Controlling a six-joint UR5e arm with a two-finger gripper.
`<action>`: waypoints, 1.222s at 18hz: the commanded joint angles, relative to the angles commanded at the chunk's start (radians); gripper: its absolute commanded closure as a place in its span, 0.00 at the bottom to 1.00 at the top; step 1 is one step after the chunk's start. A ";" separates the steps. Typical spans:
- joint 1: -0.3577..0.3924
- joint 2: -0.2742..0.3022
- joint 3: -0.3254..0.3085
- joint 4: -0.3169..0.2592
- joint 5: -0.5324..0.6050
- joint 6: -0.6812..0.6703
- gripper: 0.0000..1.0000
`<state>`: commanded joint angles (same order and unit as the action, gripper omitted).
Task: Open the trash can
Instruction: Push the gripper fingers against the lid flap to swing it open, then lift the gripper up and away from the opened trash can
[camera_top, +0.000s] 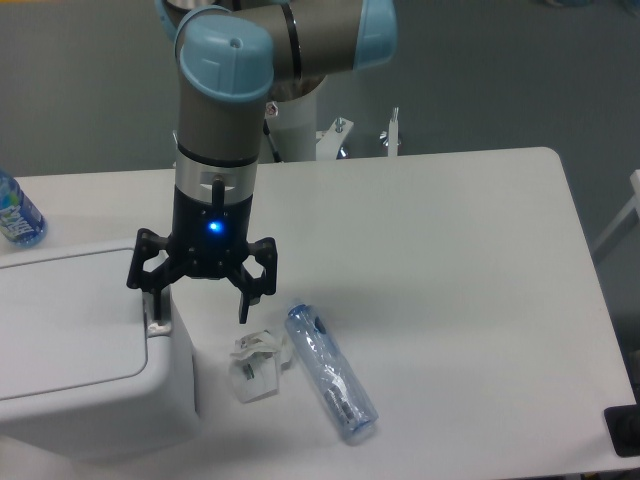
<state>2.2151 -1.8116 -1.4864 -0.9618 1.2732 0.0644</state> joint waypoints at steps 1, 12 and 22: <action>0.000 0.000 0.000 0.000 0.000 0.000 0.00; 0.072 0.005 0.150 0.000 0.012 0.078 0.00; 0.166 0.014 0.170 -0.110 0.362 0.464 0.00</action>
<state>2.3806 -1.7978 -1.3160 -1.0718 1.6352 0.5281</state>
